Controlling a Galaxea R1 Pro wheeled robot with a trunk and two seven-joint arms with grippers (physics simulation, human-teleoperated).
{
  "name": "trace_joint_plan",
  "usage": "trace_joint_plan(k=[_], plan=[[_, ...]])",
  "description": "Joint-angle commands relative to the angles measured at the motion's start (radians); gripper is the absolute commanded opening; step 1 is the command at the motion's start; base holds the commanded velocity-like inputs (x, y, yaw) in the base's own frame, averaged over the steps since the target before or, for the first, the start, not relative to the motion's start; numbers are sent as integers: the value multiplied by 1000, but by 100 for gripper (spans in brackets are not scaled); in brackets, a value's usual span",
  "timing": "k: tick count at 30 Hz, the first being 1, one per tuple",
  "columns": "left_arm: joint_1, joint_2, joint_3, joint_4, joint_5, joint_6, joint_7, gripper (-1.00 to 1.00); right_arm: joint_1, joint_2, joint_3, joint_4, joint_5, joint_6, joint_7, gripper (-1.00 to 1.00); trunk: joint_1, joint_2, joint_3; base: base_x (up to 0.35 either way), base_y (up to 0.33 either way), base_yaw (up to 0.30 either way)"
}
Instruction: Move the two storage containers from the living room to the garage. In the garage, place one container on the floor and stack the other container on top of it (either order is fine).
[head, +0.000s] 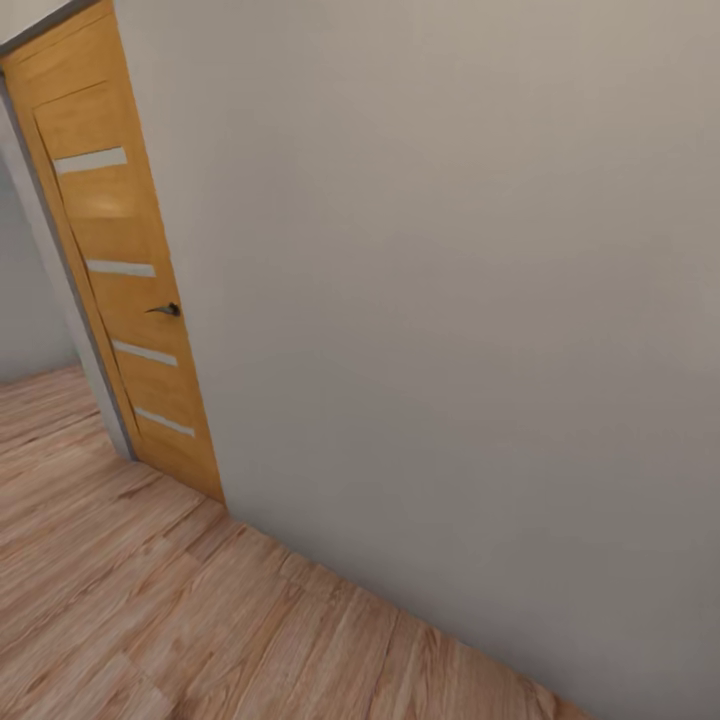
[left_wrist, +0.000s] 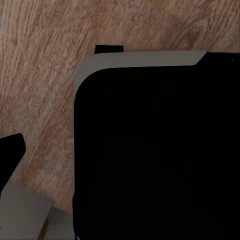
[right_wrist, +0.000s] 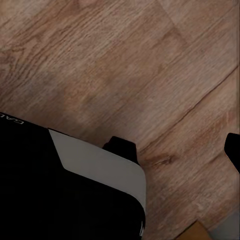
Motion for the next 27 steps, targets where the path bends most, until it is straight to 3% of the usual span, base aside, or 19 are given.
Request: trace_joint_plan(k=[1,19,27], plan=[[0,0,0,-1,3,-1,0,100,-1,1,8,3,-9,-5,-2,100,0,0,-1,142,0,18],[0,-2,0,-1,4,-1,0,100,-1,1,8,3,-3,2,9,100,0,0,-1,9,0,1],[0,-2,0,0,4,0,0,100,-1,1,8,3,-3,-4,9,100,0,0,-1,268,0,163]])
